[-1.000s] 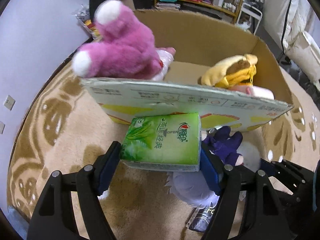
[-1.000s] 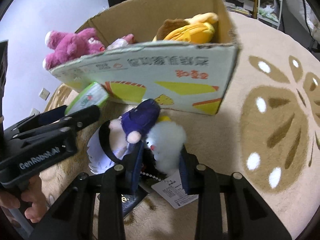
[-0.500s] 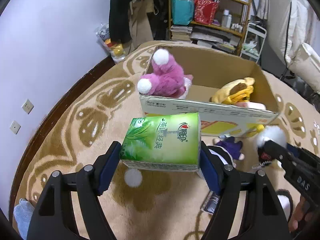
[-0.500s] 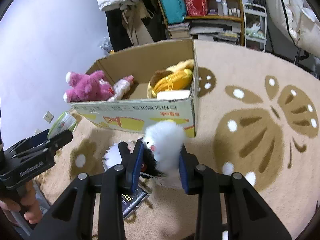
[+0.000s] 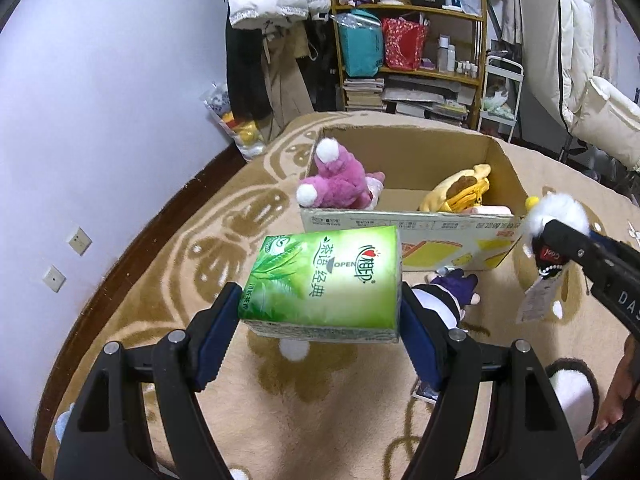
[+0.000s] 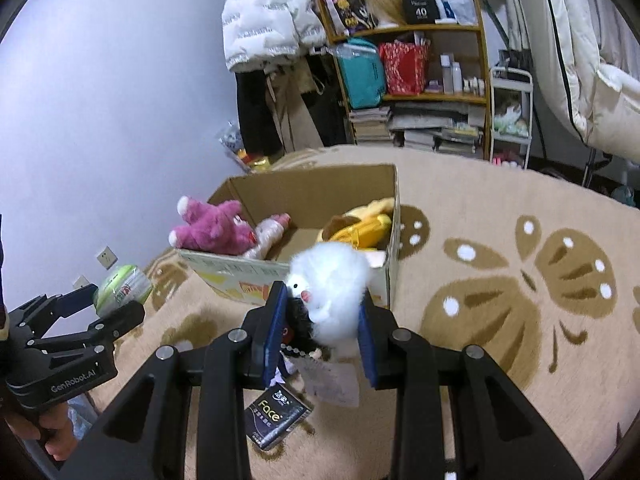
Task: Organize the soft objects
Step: 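Lift the tissue pack with the left tool while the right tool lifts the fluffy plush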
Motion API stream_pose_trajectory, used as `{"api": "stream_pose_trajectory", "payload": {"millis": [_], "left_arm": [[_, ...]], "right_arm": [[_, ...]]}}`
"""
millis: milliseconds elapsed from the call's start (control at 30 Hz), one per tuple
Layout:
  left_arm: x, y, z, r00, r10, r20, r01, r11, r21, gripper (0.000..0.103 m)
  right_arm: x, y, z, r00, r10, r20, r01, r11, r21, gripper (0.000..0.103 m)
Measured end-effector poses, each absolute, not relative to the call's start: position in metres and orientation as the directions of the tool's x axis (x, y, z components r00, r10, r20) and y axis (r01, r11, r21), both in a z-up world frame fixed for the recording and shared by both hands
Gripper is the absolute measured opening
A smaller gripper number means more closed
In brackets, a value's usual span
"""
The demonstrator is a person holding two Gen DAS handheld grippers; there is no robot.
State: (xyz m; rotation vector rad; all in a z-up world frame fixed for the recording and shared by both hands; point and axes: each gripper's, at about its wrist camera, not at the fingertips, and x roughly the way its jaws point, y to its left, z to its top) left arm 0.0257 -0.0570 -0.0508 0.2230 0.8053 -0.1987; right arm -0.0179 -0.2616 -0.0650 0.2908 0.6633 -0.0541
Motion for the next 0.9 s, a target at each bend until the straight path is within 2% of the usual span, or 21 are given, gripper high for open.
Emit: {"api": "stream_pose_trajectory", "payload": {"millis": [333, 433, 900], "left_arm": [[0.027, -0.061, -0.036, 0.742, -0.071, -0.667, 0.245, 0.955, 0.170, 0.075], [0.033, -0.063, -0.029, 0.742, -0.103, -0.662, 0.255, 0.957, 0.138, 0.075], [0.072, -0.093, -0.006, 0.818, -0.100, -0.566, 0.251, 0.948, 0.196, 0.075]], "right_arm": [[-0.013, -0.263, -0.038, 0.845, 0.036, -0.534, 0.110, 0.965, 0.239, 0.034], [-0.004, -0.264, -0.030, 0.856, 0.038, -0.515, 0.094, 0.969, 0.228, 0.034], [0.060, -0.271, -0.009, 0.871, 0.058, -0.487, 0.040, 0.981, 0.189, 0.035]]}}
